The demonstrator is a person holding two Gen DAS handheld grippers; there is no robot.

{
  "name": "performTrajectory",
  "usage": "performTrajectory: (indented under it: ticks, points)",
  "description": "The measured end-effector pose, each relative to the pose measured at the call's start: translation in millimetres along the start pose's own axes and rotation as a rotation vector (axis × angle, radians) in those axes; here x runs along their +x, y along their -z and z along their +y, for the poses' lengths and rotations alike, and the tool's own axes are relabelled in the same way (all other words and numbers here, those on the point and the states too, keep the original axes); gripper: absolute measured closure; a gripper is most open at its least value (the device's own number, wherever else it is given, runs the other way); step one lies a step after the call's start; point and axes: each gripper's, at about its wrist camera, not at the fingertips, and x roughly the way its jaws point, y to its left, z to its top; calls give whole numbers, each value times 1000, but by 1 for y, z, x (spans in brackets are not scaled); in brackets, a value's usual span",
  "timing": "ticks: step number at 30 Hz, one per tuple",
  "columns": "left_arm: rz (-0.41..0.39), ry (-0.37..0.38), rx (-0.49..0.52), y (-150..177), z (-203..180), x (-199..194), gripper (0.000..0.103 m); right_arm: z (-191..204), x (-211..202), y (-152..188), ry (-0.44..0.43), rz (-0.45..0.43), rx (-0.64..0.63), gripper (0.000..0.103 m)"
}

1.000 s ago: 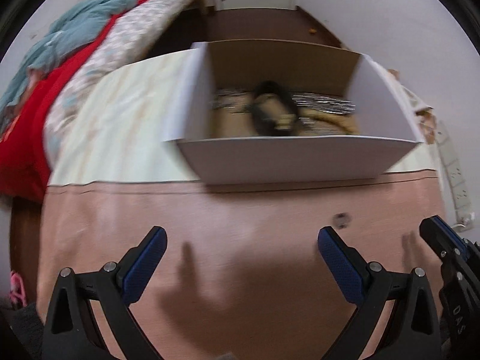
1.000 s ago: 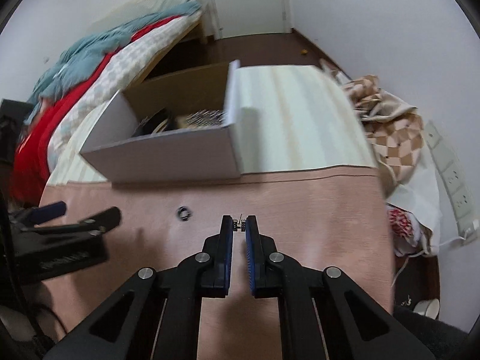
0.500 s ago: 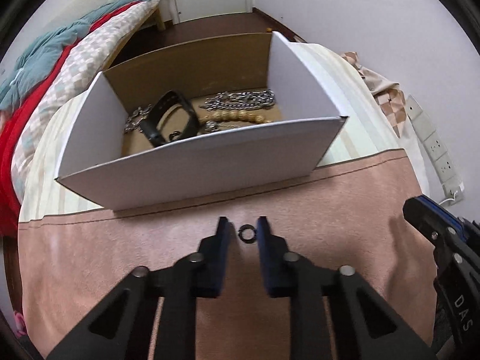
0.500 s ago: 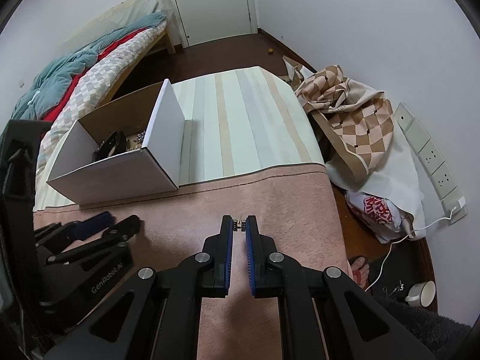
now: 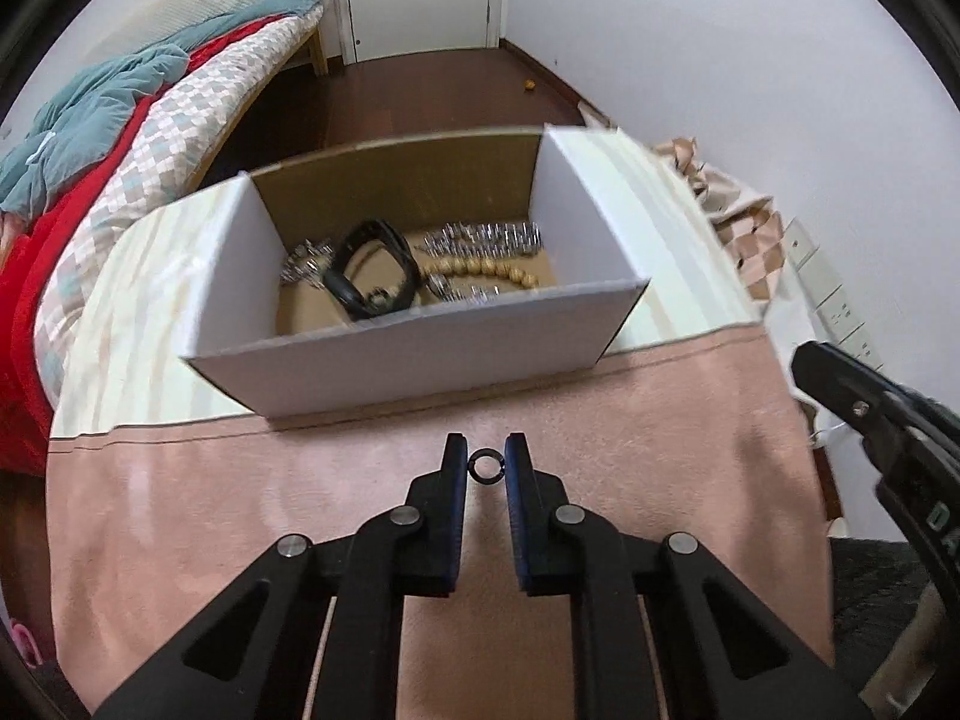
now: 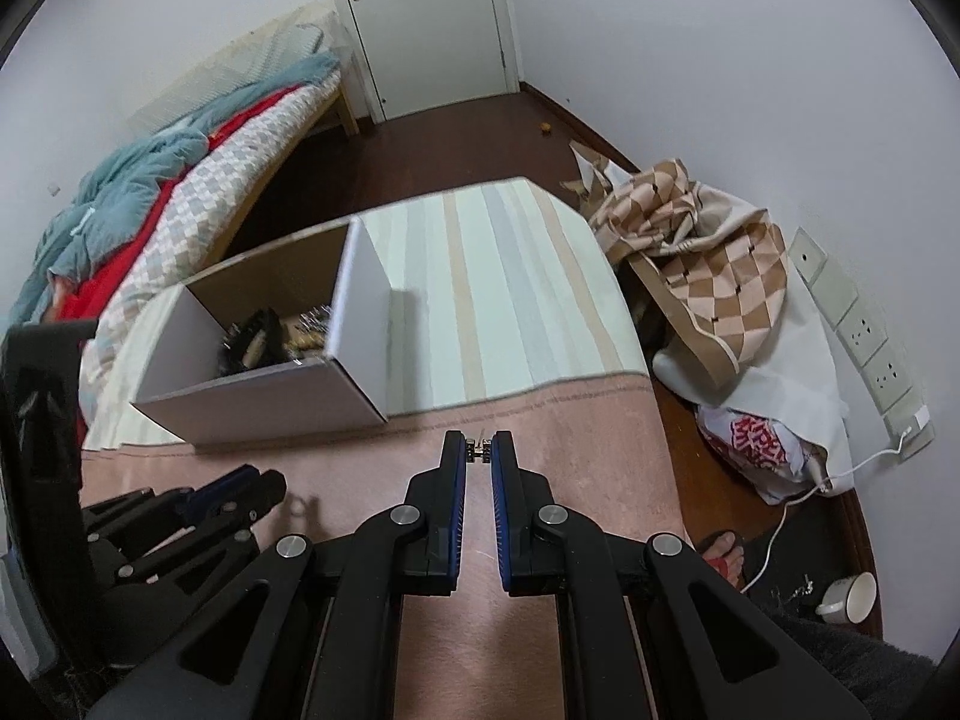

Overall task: Organize jewelry
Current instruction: 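Carry the black ring and gold earring into the box and open both tools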

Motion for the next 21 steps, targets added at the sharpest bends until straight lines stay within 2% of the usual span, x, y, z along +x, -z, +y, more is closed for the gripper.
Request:
performTrajectory:
  ticks: [4, 8, 11, 14, 21]
  points:
    - [-42, 20, -27, -21, 20, -29, 93, 10, -15, -15, -52, -22, -1, 94]
    - [-70, -5, -36, -52, 46, -41, 93, 31, -13, -40, -123, -17, -26, 94]
    - [-44, -1, -51, -73, 67, -32, 93, 48, 7, -63, -189, 37, -44, 94]
    - [-8, -6, -70, -92, 86, -15, 93, 64, 31, -84, -220, 91, -76, 94]
    - [96, 33, -110, -120, 112, 25, 93, 86, 83, -109, -226, 212, -140, 94]
